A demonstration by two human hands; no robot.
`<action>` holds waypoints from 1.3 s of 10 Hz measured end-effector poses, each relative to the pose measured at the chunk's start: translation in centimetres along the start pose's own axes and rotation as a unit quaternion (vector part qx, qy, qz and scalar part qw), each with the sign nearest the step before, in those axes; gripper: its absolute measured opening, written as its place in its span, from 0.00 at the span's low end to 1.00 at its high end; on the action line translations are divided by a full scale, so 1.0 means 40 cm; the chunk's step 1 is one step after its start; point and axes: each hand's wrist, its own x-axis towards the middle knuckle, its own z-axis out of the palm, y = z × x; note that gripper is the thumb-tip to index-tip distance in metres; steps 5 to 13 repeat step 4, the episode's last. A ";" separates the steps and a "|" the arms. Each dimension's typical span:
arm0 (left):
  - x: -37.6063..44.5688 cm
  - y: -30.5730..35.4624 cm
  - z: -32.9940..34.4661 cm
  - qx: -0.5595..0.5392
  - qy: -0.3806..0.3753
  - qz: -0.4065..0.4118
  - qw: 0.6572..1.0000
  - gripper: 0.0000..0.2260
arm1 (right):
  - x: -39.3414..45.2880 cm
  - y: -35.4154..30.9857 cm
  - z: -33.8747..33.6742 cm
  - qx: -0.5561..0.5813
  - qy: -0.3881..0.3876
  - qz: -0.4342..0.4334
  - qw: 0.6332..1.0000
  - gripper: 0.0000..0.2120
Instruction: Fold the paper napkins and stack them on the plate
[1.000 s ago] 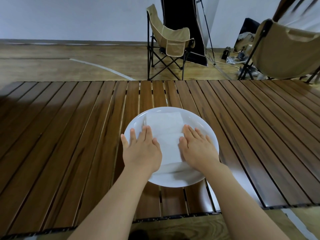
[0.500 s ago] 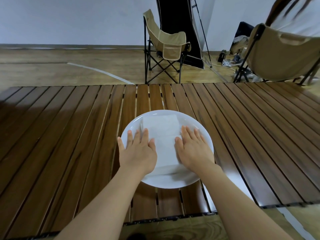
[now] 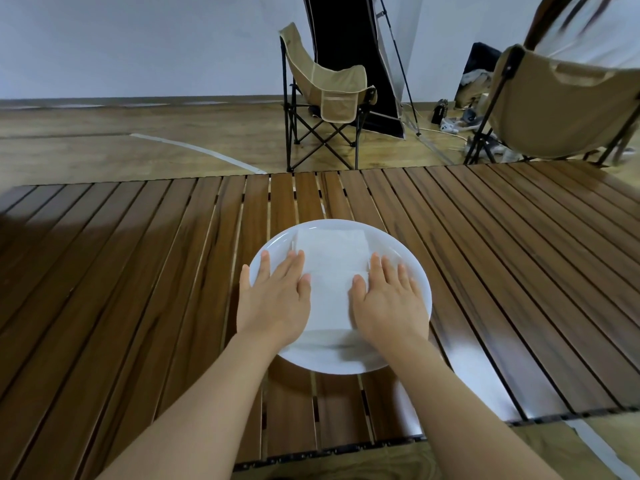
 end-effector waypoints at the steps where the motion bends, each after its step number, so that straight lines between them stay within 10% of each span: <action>1: -0.004 -0.002 0.000 0.006 -0.010 -0.001 1.000 0.25 | 0.004 0.004 -0.007 -0.003 -0.008 -0.011 1.000 0.30; 13: 0.006 0.002 -0.029 0.004 -0.079 -0.017 0.997 0.25 | 0.038 0.016 -0.038 0.000 -0.068 -0.035 0.997 0.31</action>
